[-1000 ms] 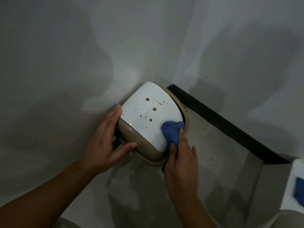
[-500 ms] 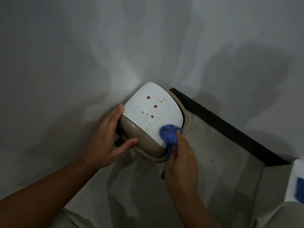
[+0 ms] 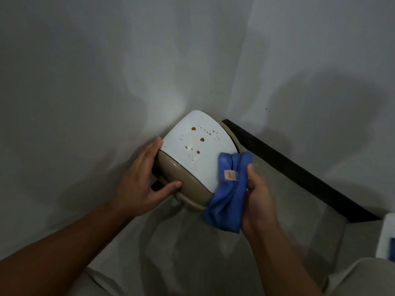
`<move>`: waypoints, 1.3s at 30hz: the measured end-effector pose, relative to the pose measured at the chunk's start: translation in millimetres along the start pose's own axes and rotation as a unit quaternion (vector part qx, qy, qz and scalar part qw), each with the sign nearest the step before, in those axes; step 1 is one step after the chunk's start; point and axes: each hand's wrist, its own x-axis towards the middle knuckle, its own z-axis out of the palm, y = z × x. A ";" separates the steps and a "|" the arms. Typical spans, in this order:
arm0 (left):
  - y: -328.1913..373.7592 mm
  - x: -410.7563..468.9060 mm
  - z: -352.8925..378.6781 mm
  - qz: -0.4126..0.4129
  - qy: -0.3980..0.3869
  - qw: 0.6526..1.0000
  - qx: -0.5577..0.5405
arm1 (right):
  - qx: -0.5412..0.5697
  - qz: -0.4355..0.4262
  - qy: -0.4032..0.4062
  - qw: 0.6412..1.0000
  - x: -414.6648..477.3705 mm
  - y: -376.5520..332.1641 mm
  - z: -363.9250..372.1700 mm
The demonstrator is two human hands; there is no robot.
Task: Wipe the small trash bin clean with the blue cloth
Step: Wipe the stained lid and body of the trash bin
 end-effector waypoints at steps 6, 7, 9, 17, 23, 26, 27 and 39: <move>1.1 -0.6 3.3 -0.005 0.012 1.000 0.011 | -0.389 -0.317 0.190 0.843 4.6 30.4 5.7; 1.7 -0.4 3.1 -0.006 0.012 1.000 0.013 | -0.391 -0.331 0.194 0.836 5.9 31.7 8.6; 2.7 0.1 2.9 -0.007 0.015 1.000 0.016 | -0.393 -0.331 0.186 0.838 9.2 31.8 18.8; 6.1 0.6 4.0 -0.024 0.017 1.000 -0.007 | -0.584 -0.430 0.028 0.688 -19.8 59.8 22.0; 5.9 1.9 5.8 -0.023 0.027 0.999 -0.009 | -0.621 -0.366 0.071 0.689 -2.4 44.9 8.4; 5.6 1.1 7.4 -0.023 0.031 0.999 -0.016 | -0.631 -0.361 0.109 0.678 19.3 23.1 28.6; 5.2 1.1 7.9 -0.023 0.034 0.999 -0.018 | -0.637 -0.385 0.092 0.661 22.6 17.5 38.2; 0.0 0.8 12.9 -0.035 0.046 0.998 -0.028 | -0.704 -0.378 -0.014 0.601 2.2 16.4 16.2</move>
